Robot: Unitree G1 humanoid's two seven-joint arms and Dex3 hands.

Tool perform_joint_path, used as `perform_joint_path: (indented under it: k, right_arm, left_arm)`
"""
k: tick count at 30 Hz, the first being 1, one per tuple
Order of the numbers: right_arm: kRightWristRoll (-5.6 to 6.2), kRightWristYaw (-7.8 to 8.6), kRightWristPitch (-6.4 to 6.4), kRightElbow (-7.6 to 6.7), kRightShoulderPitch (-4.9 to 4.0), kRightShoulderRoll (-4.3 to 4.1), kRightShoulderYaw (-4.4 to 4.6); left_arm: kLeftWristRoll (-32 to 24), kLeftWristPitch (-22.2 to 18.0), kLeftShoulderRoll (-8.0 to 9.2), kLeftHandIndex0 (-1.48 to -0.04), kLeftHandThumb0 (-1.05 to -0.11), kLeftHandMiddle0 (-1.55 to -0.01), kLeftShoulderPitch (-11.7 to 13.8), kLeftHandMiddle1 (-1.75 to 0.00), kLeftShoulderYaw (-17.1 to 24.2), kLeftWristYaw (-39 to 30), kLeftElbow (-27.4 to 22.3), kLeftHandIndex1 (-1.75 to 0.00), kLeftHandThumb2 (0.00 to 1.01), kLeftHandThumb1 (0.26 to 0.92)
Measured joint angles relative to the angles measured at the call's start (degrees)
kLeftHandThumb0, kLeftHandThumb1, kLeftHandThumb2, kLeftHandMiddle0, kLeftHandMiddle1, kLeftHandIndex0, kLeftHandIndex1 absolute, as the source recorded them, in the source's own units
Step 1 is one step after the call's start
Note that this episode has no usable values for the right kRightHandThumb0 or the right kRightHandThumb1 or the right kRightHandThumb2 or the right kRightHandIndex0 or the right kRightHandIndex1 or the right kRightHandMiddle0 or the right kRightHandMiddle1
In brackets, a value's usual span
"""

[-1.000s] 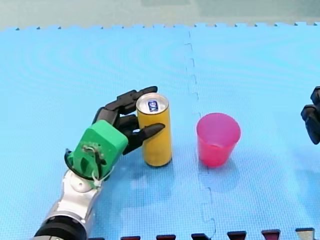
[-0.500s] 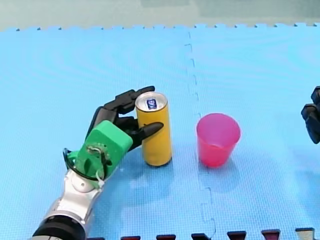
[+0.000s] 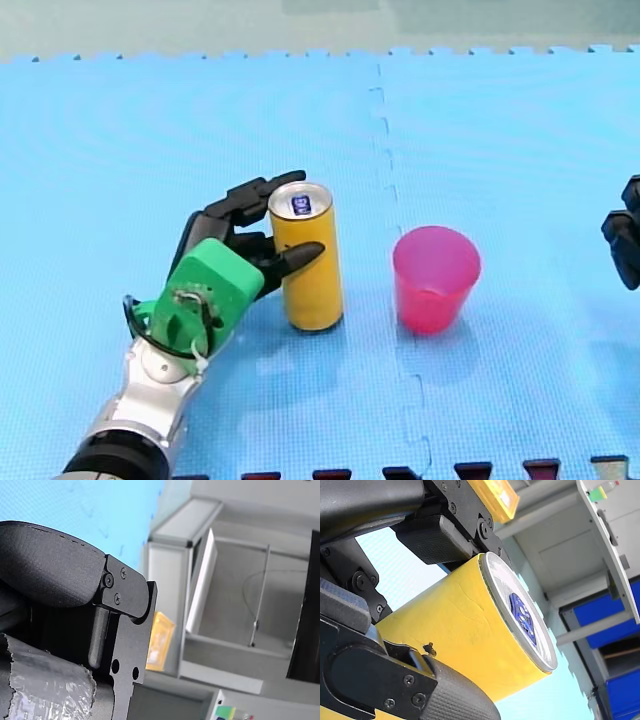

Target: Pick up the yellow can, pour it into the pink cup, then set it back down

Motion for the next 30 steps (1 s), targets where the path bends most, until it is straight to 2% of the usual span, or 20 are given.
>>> perform_joint_path:
  k: [7, 11, 17, 22, 30]
  right_arm:
    - [-0.08, -0.05, -0.02, 0.76, -0.83, 0.02, -0.02]
    - [-0.50, -0.78, 0.10, 0.75, -1.03, 0.08, 0.14]
    - [-1.56, -2.07, 0.99, 0.15, -1.18, 0.11, 0.84]
    - [-1.98, -2.79, 1.58, -0.60, -1.18, 0.11, 1.24]
    - [-2.39, -3.78, 2.35, -1.99, -0.81, 0.22, 1.82]
  left_arm:
    - [-1.28, 3.74, 0.35, -1.11, -0.413, -1.29, 0.12, -0.04, 0.48, -2.19, -3.09, -0.01, 0.00, 0.738]
    - [-2.09, 4.94, 0.76, -1.11, -0.432, -1.30, 0.40, -0.04, 0.81, -3.65, -4.59, 0.00, 0.00, 0.737]
    - [-2.86, 4.73, 1.23, -1.14, -0.452, -1.30, 1.26, -0.03, 1.37, -5.26, -6.11, -0.01, 0.00, 0.737]
    - [-3.28, 4.53, 1.41, -1.23, -0.452, -1.34, 1.60, -0.04, 1.91, -6.06, -6.68, -0.04, 0.00, 0.739]
    - [-4.57, 1.81, 1.37, -1.25, -0.438, -1.35, 1.98, -0.03, 2.56, -8.03, -6.68, -0.02, 0.00, 0.743]
